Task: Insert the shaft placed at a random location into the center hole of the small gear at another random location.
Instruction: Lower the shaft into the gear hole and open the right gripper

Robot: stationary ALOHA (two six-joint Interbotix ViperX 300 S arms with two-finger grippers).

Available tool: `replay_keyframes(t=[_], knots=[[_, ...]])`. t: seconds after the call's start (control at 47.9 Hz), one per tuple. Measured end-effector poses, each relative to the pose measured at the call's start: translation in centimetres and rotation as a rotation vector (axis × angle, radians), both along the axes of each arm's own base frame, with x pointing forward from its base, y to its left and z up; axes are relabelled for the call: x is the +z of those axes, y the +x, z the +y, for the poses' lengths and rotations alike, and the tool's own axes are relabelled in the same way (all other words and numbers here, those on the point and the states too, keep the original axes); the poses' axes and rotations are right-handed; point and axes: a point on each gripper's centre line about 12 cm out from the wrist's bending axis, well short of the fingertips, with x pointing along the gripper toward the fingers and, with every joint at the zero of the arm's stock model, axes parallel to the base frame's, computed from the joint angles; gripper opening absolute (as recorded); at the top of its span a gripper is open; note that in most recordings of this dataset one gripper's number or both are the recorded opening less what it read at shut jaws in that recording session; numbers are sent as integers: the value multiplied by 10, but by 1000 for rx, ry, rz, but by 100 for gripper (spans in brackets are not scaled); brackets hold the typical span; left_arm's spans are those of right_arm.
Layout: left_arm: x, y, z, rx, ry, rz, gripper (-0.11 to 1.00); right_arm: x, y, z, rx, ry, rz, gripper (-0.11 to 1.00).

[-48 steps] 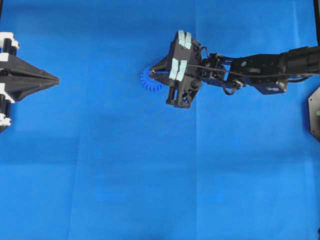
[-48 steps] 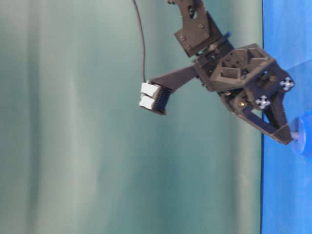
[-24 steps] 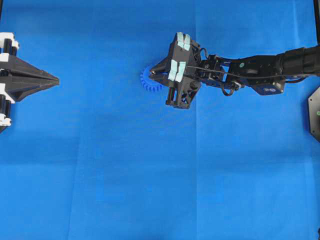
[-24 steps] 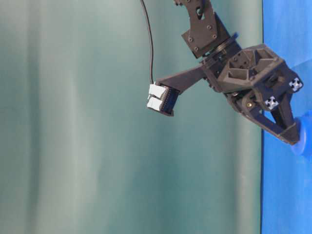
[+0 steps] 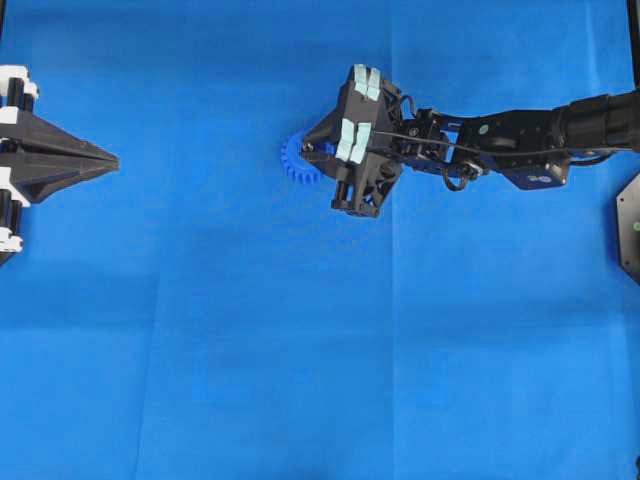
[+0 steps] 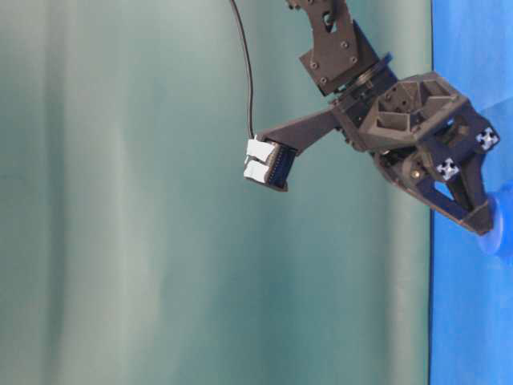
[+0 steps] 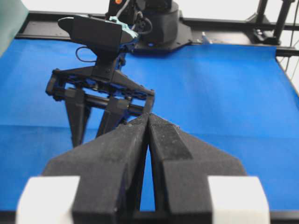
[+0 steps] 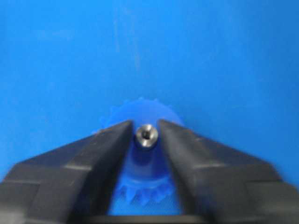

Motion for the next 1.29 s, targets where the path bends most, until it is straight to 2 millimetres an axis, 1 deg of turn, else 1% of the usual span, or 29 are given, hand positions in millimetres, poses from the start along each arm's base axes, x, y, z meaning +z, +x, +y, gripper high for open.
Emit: replay_keyframes(t=[0.125,0.146,0.167,0.355,0.668,0.751,0.918,1.023,1.148,1.294], knots=[[0,0,0,0,0,0,0,0,0,-1,-5,5,0,80],[0,0,0,0,-1,-2,0,0,0,-1,-5,5,-1,84],[0,0,0,0,-1,0,0,0,0,-1,-5,5,-1,85],[0,0,0,0,-1,0,0,0,0,-1,-6,6,-1,79],[0,0,0,0,0,0,0,1,0,-1,-5,5,-1,79],[0,0,0,0,0,0,0,9,-1,0,-2,5,-11,79],[0,0,0,0,-1,-2,0,39,-4,2,7,-1,-57,79],[0,0,0,0,-1,0,0,52,-6,3,9,0,-71,79],[0,0,0,0,-1,0,0,62,-9,4,12,1,-84,79],[0,0,0,0,0,0,0,64,-9,5,15,0,-87,79]])
